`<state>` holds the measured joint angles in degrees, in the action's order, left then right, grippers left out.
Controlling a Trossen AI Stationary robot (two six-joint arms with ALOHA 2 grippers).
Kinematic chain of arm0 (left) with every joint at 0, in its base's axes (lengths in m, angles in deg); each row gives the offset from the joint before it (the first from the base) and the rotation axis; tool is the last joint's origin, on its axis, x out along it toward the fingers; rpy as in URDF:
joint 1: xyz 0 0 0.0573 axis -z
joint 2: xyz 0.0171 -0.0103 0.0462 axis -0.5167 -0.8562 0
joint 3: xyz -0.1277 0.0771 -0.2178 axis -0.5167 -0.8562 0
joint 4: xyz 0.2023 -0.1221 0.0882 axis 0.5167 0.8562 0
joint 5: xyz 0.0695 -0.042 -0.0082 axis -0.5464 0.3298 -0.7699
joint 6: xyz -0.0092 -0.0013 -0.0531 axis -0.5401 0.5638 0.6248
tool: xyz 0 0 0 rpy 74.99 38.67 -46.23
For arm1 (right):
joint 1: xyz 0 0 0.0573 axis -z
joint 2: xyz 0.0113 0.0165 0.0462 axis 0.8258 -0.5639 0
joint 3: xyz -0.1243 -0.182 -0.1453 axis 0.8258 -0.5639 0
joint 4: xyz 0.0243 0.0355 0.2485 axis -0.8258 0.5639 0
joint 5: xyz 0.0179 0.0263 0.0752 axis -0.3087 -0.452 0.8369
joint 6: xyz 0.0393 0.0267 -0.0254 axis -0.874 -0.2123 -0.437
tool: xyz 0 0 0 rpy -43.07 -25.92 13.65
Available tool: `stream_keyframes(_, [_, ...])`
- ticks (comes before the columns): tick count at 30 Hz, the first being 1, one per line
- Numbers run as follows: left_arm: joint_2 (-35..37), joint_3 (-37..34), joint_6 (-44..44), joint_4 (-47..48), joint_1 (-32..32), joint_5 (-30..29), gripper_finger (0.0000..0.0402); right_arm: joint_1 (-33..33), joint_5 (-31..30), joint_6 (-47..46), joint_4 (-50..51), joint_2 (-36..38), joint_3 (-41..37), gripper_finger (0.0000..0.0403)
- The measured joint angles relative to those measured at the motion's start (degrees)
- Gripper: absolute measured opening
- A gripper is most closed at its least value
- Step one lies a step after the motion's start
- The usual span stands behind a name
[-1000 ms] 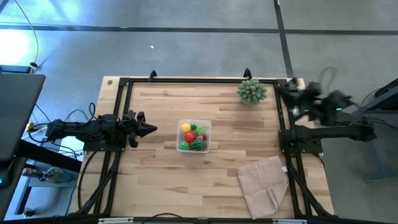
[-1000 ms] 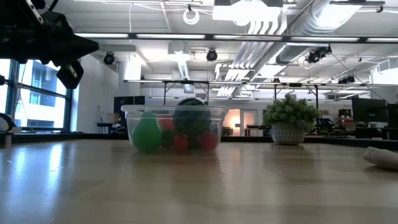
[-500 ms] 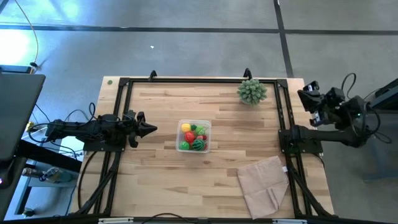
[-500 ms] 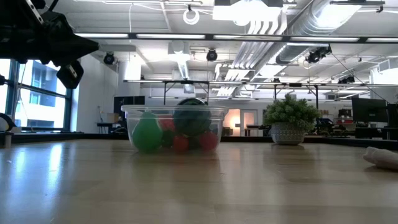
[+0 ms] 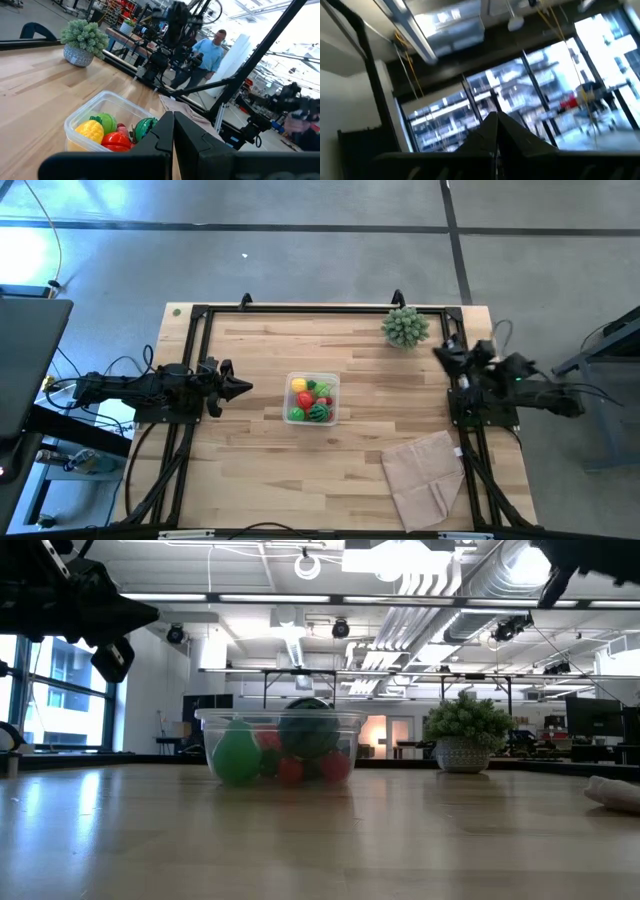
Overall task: Pick and placing Produce into tupperware
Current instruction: Return to Home Position
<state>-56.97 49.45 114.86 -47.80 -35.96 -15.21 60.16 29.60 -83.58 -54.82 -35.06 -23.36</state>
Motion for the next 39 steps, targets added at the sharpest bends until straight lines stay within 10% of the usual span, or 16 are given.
stream_keyframes(18, [0.0,0.0,0.0,0.0,0.0,0.0,0.0001,0.0,-1.4,-0.2,20.6,-0.5,-8.7,0.0000])
stream_keyframes(39, [0.0,0.0,0.0,0.0,0.0,0.0,0.0001,0.0,-0.7,0.0,20.9,-1.7,-8.6,0.0000])
